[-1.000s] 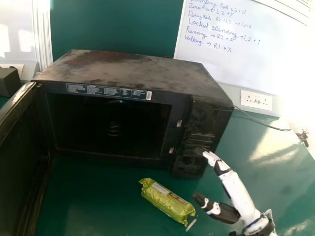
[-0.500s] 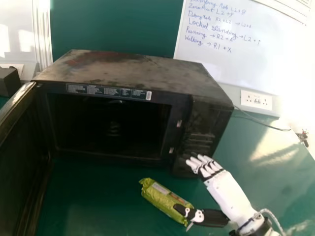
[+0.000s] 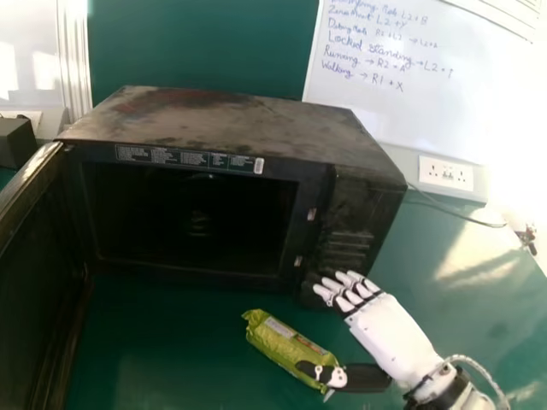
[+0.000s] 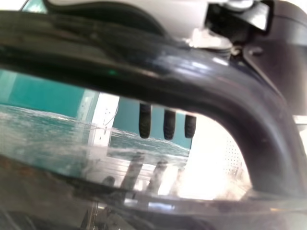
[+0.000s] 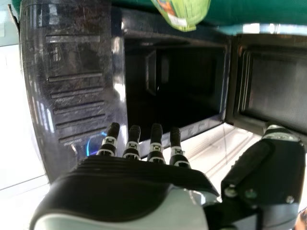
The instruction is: Put biscuit inside oven
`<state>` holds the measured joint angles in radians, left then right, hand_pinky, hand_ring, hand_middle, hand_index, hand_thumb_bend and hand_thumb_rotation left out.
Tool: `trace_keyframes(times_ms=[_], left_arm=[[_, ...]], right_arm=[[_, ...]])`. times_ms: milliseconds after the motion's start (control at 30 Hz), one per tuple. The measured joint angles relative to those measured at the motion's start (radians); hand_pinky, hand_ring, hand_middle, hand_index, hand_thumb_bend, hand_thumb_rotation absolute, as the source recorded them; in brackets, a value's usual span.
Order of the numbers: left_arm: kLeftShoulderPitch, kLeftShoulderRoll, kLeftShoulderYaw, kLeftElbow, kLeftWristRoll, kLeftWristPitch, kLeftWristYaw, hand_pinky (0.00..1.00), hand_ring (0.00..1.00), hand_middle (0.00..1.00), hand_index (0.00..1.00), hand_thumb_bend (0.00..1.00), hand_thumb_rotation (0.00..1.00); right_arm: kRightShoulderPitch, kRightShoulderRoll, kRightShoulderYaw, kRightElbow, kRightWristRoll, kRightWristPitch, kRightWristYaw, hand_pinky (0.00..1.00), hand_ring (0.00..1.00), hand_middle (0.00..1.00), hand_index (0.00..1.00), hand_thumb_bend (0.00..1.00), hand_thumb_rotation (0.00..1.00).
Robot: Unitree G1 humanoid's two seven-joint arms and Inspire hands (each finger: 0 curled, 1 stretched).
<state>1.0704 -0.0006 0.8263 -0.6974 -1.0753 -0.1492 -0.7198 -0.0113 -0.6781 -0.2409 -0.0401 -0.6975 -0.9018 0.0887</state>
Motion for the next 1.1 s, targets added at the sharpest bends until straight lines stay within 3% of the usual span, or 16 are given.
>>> trace_keyframes(times_ms=[67, 467, 667, 867, 1100], left_arm=[[0.001, 0.001, 0.0, 0.001, -0.005, 0.0, -0.001, 0.71, 0.71, 0.77, 0.76, 1.0, 0.64], [0.004, 0.005, 0.003, 0.003, -0.036, 0.004, 0.011, 0.61, 0.67, 0.76, 0.79, 1.0, 0.64], [0.004, 0.007, 0.007, 0.008, -0.037, 0.004, 0.008, 0.6, 0.68, 0.79, 0.79, 1.0, 0.63], [0.005, 0.009, 0.01, 0.021, -0.039, 0.004, 0.005, 0.61, 0.67, 0.81, 0.81, 1.0, 0.7], [0.012, 0.004, 0.01, 0.016, -0.044, 0.004, 0.008, 0.62, 0.68, 0.83, 0.82, 1.0, 0.71]], right_arm=[[0.0, -0.007, 0.01, -0.03, -0.013, 0.035, 0.006, 1.0, 1.0, 1.0, 1.0, 0.87, 0.96], [-0.034, -0.069, 0.096, -0.105, -0.013, 0.19, 0.096, 1.0, 1.0, 1.0, 1.0, 0.89, 0.98], [-0.052, -0.074, 0.142, -0.142, -0.037, 0.275, 0.139, 1.0, 1.0, 1.0, 1.0, 0.9, 0.96], [-0.063, -0.074, 0.185, -0.186, -0.047, 0.394, 0.209, 1.0, 1.0, 1.0, 1.0, 0.89, 0.97], [-0.082, -0.069, 0.23, -0.227, -0.075, 0.521, 0.279, 1.0, 1.0, 1.0, 1.0, 0.9, 0.97]])
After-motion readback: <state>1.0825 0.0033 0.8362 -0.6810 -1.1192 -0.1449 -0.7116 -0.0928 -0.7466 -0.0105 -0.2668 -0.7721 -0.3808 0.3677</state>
